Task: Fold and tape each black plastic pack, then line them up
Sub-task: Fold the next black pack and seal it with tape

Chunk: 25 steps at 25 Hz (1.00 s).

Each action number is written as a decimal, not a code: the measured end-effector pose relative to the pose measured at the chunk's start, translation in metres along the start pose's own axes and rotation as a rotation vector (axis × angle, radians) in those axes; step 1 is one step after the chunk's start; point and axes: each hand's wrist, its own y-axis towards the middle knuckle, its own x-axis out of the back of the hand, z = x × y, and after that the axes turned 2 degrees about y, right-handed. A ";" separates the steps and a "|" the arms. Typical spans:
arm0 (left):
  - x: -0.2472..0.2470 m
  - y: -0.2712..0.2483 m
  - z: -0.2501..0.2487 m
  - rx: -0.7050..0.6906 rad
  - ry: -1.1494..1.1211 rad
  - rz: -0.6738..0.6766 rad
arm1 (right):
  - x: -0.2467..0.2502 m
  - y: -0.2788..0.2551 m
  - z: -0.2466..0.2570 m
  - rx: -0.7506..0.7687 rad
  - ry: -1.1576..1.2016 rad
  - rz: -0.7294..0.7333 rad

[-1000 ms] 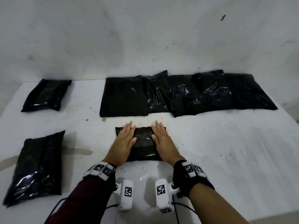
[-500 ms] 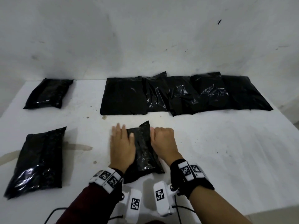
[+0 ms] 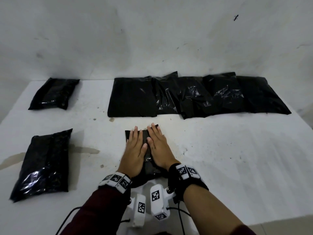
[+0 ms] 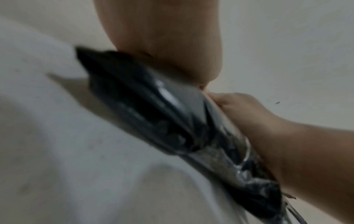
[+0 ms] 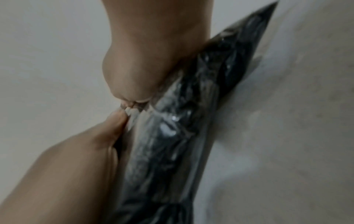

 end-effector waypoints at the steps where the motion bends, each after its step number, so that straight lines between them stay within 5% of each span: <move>1: 0.001 -0.001 0.001 0.004 -0.027 -0.009 | 0.001 0.000 -0.001 -0.003 0.032 0.014; 4: 0.007 -0.003 0.005 -0.002 -0.037 0.043 | 0.010 -0.004 -0.007 -0.001 0.039 0.058; 9: 0.016 -0.009 0.008 0.002 0.404 0.059 | 0.013 -0.011 -0.007 -0.122 -0.316 -0.014; 13: 0.015 -0.020 0.018 0.181 0.272 -0.075 | 0.019 -0.016 -0.005 -0.154 -0.279 -0.087; 16: 0.022 -0.023 0.024 0.186 0.209 -0.108 | 0.030 -0.022 -0.003 -0.163 -0.199 -0.187; 19: 0.025 -0.032 0.008 0.184 0.157 -0.329 | 0.033 -0.032 0.003 -0.296 -0.059 -0.279; 22: 0.021 -0.039 -0.011 0.353 0.190 -0.186 | 0.028 -0.040 0.013 -0.342 0.008 -0.145; 25: 0.024 -0.033 -0.012 0.425 0.097 -0.069 | 0.023 -0.039 0.026 -0.306 0.090 -0.190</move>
